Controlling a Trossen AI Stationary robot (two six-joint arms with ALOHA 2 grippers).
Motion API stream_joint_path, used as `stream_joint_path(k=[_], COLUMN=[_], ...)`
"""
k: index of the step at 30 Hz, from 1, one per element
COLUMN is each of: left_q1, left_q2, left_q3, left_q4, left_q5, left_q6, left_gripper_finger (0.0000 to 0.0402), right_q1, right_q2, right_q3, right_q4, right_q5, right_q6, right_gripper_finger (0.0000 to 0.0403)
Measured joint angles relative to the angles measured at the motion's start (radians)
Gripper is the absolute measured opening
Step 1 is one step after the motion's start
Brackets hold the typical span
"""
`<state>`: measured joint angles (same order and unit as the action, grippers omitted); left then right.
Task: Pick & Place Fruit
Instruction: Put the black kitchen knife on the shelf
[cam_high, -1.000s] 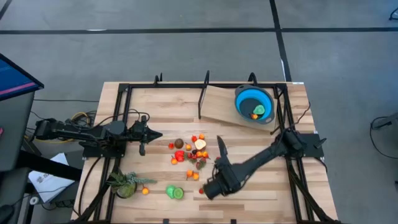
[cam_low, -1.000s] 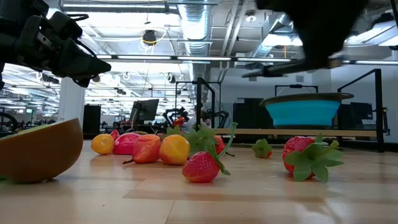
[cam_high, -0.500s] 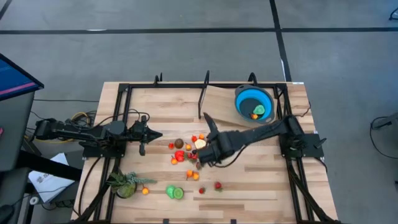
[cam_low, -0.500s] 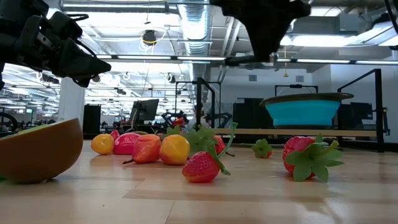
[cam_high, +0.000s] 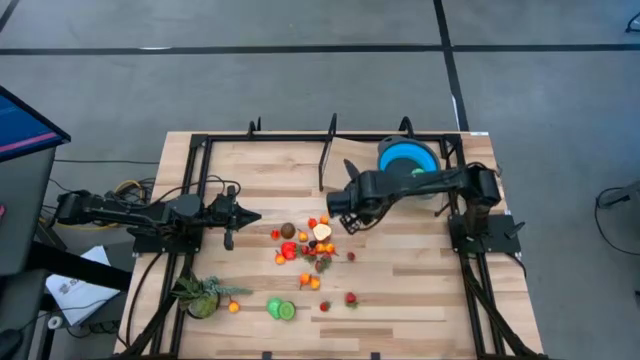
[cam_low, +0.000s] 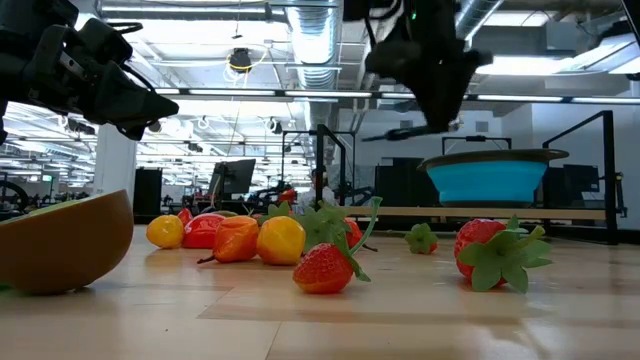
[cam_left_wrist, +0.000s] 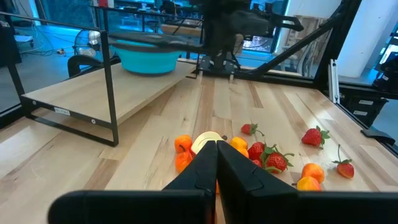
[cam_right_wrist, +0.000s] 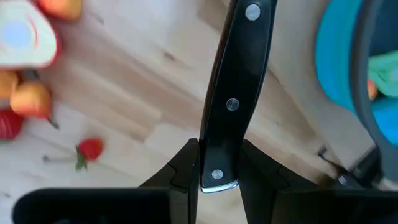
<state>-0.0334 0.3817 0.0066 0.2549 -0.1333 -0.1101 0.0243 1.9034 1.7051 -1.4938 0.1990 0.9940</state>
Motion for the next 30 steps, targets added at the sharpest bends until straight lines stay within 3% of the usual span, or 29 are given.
stream_joint_path(k=[8, 21, 30], left_q1=[0.0, 0.0, 0.0], left_q2=[0.0, 0.0, 0.005], left_q3=[0.0, 0.0, 0.0], left_q4=[0.0, 0.0, 0.002], left_q5=[0.0, 0.0, 0.0], left_q6=[0.0, 0.0, 0.0], left_gripper_finger=[0.0001, 0.0001, 0.0001], right_q1=[-0.148, -0.366, -0.417], right_q2=[-0.044, -0.026, 0.061], right_q3=[-0.126, -0.126, -0.128], right_q4=[0.255, 0.356, 0.411], right_q5=[-0.062, -0.15, -0.176], right_q6=[-0.103, -0.239, -0.32], right_gripper_finger=[0.0072, 0.0072, 0.0072])
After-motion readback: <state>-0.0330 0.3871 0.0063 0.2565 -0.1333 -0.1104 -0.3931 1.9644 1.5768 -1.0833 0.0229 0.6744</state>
